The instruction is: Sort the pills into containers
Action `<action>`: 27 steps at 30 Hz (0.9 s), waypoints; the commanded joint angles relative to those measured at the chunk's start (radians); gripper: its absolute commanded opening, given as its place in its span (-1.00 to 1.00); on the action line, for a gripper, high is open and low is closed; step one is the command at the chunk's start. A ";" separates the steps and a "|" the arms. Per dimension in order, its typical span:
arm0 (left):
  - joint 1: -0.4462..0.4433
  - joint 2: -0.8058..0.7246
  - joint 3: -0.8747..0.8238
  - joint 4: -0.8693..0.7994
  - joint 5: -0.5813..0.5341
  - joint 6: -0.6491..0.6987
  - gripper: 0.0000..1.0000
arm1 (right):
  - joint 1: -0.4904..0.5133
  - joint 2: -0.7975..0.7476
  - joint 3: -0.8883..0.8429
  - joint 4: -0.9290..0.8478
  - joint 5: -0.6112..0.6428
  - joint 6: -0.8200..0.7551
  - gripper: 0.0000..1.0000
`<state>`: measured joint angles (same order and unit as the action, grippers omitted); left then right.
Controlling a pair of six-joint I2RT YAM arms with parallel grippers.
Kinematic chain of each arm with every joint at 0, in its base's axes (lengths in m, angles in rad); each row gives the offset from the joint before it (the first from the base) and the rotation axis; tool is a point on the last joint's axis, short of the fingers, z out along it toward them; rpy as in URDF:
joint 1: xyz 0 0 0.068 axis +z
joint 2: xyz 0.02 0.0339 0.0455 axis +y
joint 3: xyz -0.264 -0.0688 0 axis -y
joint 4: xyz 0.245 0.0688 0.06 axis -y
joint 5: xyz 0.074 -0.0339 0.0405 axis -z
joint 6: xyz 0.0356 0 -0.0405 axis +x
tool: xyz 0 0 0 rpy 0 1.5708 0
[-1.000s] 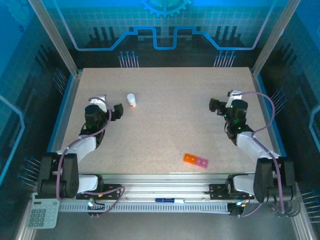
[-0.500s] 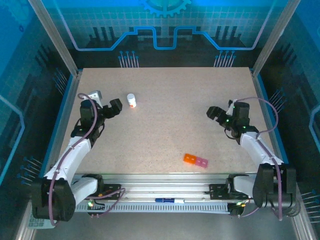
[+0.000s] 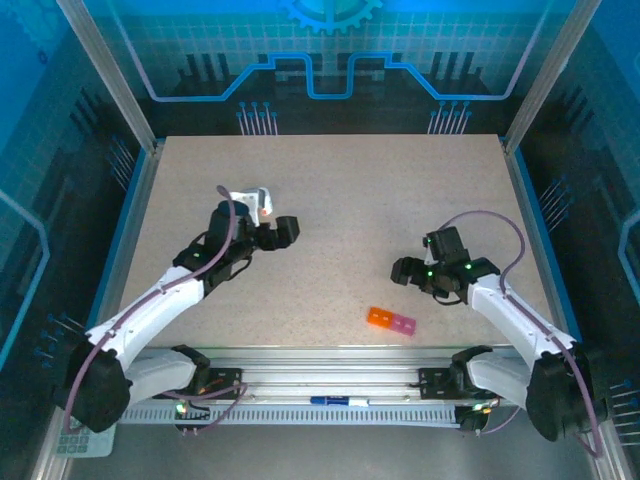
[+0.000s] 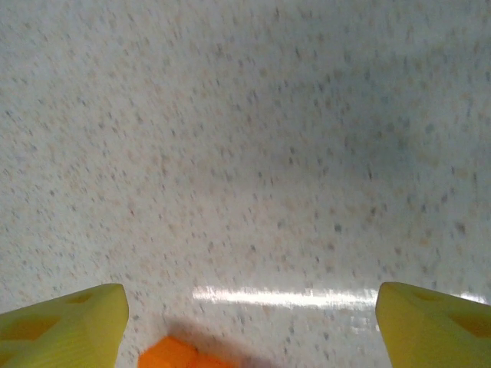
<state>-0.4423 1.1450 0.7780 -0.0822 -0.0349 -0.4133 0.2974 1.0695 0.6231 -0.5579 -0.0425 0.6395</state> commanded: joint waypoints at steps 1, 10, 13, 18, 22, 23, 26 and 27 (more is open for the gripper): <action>-0.051 0.046 0.038 -0.016 -0.039 0.002 0.98 | 0.043 -0.060 -0.034 -0.113 0.052 0.070 0.71; -0.096 0.151 0.052 0.031 -0.028 0.000 0.98 | 0.157 -0.186 -0.122 -0.214 0.060 0.244 0.73; -0.101 0.169 0.058 0.038 -0.025 0.008 0.98 | 0.206 -0.209 -0.141 -0.229 0.065 0.298 0.73; -0.104 0.186 0.064 0.053 -0.014 0.017 0.98 | 0.270 -0.201 -0.161 -0.216 0.070 0.364 0.73; -0.103 0.195 0.070 0.053 -0.008 0.017 0.98 | 0.316 -0.170 -0.168 -0.178 0.064 0.409 0.73; -0.103 0.197 0.070 0.055 -0.006 0.018 0.98 | 0.328 -0.160 -0.168 -0.168 0.064 0.419 0.73; -0.104 0.199 0.070 0.058 -0.006 0.019 0.98 | 0.355 -0.134 -0.166 -0.136 0.059 0.444 0.73; -0.103 0.198 0.070 0.059 -0.006 0.020 0.98 | 0.360 -0.126 -0.166 -0.122 0.054 0.452 0.73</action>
<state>-0.5396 1.3319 0.8185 -0.0437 -0.0551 -0.4126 0.6331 0.9272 0.4633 -0.7151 0.0113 1.0298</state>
